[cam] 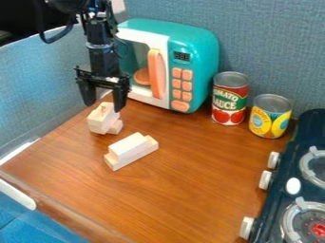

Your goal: Move white rectangular block from left to right block

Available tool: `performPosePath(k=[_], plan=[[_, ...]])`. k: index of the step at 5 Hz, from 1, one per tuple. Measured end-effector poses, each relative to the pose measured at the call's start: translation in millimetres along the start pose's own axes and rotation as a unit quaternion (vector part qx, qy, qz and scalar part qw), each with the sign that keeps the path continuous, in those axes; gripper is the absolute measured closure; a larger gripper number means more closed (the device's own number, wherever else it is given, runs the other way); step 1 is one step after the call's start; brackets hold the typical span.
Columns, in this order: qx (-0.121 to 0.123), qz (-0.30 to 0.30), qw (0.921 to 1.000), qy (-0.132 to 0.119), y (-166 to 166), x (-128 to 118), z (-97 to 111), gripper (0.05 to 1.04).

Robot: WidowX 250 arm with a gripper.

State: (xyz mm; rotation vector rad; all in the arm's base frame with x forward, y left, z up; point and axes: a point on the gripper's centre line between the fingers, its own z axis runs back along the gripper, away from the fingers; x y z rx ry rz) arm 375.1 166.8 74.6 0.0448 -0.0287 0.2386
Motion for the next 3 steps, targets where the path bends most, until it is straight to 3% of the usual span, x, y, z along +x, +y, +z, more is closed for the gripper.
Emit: performPosePath(k=[2, 3], plan=[[0.014, 0.040, 0.9974, 0.058, 21, 25, -29, 0.084], [0.019, 0.064, 0.9946, 0.080, 36, 20, -35, 0.083]])
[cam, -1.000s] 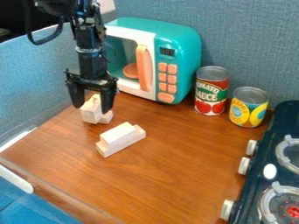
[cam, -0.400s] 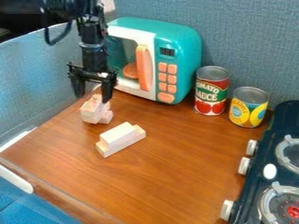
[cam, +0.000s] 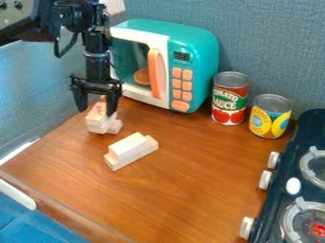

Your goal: Move white rectangular block from left to right block

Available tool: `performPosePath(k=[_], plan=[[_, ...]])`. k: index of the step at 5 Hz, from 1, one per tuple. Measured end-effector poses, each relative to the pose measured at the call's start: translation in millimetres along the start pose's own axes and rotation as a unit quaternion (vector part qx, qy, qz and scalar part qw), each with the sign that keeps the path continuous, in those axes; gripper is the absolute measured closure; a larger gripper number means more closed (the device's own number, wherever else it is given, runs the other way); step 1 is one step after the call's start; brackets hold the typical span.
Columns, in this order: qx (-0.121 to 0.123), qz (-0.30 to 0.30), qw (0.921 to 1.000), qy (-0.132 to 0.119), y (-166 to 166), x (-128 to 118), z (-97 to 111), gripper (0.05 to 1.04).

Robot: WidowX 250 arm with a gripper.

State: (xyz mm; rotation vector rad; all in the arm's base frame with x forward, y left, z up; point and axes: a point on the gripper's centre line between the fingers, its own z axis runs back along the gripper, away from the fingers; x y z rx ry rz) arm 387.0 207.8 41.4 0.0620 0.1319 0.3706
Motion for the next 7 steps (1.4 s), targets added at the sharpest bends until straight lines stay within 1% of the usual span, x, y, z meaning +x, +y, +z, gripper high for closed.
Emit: performPosePath(k=[1, 2, 3, 4, 5, 6, 7], plan=[[-0.002, 0.005, 1.0000, -0.002, 4, 0, 0, 0.129], [-0.014, -0.008, 0.9999, 0.001, 0, -1, 0, 0.412], [-0.017, -0.005, 0.9999, 0.001, -1, -1, 0, 0.530], [-0.033, -0.007, 0.9994, -0.004, -6, 0, -1, 0.530], [-0.063, 0.002, 0.9978, -0.022, -9, -11, 15, 0.530], [-0.047, 0.001, 0.9977, -0.048, -8, -24, 44, 0.530], [-0.023, -0.079, 0.9958, -0.040, -27, -31, 46, 0.530]])
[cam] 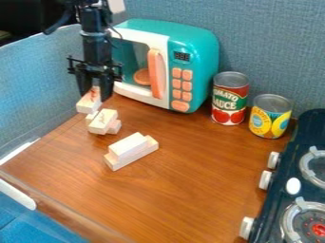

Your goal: Move white rectangular block from left to right block

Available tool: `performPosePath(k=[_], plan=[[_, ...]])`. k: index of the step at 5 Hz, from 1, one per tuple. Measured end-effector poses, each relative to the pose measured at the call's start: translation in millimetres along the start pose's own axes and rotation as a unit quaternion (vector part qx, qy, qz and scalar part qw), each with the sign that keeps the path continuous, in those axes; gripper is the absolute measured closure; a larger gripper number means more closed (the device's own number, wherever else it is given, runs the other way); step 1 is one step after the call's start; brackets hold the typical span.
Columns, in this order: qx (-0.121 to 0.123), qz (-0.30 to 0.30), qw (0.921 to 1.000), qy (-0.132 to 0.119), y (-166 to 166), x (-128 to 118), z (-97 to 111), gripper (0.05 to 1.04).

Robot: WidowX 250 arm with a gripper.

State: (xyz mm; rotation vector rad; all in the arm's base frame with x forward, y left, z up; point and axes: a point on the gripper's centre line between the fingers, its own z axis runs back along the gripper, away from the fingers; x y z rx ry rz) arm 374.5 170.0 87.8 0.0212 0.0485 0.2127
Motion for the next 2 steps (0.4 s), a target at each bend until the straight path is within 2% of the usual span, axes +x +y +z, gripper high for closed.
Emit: performPosePath(k=[1, 2], plan=[[0.018, -0.112, 0.9935, 0.012, -18, 2, -4, 0.530], [0.005, -0.229, 0.9731, 0.024, -49, -13, -34, 0.530]])
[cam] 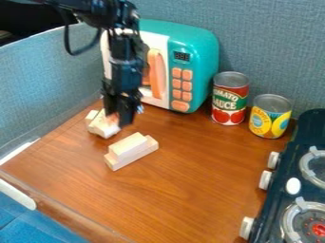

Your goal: Move white rectangular block from left to right block

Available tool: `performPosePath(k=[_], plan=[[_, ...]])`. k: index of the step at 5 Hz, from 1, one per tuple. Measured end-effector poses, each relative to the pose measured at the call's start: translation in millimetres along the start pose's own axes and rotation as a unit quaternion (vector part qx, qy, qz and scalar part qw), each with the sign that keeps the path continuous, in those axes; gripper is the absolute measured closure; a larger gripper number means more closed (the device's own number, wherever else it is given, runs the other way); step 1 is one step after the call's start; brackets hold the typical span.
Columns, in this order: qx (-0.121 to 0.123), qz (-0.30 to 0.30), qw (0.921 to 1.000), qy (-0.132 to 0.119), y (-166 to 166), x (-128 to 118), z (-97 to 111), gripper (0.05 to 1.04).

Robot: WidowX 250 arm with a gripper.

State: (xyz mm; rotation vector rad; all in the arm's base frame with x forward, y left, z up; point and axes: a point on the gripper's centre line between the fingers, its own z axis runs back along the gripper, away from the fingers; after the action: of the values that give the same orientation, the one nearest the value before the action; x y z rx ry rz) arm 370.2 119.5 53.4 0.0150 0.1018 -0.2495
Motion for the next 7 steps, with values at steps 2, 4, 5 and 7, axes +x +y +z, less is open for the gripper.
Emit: performPosePath(k=[2, 4, 5, 7], plan=[[-0.038, -0.078, 0.9956, -0.034, -31, -25, 6, 0.530], [-0.044, -0.067, 0.9952, -0.055, -33, -19, 5, 0.530], [-0.012, -0.030, 0.9985, -0.045, -23, -9, -15, 0.530], [0.028, -0.025, 0.9985, -0.039, -16, 7, -15, 0.530]])
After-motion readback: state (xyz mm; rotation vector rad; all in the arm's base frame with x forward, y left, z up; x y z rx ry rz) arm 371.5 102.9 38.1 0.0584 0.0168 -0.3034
